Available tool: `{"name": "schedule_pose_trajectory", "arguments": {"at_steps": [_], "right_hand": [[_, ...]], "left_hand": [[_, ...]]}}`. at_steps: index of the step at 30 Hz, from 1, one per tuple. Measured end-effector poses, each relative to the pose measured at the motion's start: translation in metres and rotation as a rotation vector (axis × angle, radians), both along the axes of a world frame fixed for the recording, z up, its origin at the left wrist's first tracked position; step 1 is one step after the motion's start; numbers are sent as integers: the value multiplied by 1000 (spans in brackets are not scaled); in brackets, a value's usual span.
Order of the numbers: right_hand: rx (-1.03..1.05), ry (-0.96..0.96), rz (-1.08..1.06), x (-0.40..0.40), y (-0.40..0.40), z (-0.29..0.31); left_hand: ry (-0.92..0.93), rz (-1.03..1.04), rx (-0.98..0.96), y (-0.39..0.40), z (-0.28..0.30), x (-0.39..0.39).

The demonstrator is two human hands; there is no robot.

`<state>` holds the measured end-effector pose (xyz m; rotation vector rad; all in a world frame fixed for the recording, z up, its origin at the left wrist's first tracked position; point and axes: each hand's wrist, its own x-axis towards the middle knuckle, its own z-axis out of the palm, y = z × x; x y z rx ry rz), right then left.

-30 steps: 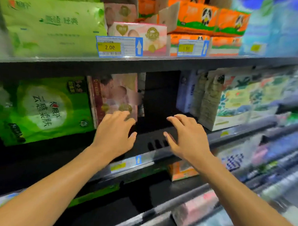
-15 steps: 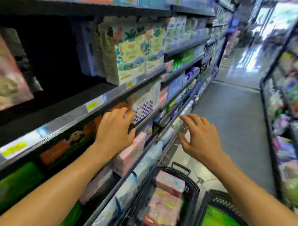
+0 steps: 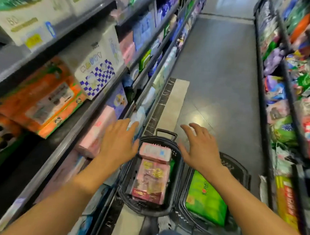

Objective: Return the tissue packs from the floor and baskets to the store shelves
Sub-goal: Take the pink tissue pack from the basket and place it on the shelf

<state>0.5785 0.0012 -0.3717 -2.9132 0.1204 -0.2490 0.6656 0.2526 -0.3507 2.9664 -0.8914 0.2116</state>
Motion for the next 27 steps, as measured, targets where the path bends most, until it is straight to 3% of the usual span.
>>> {"name": "schedule_pose_trajectory", "arguments": {"at_steps": [7, 13, 20, 27], "right_hand": [[95, 286, 0, 33, -5, -130], [256, 473, -156, 35, 5, -271], [685, 643, -337, 20, 67, -445], [913, 784, -711, 17, 80, -545]], "left_hand": [[300, -12, 120, -25, -132, 23], [458, -12, 177, -22, -282, 59], [876, 257, 139, 1, -462, 11], [916, 469, -16, 15, -556, 4]]}}
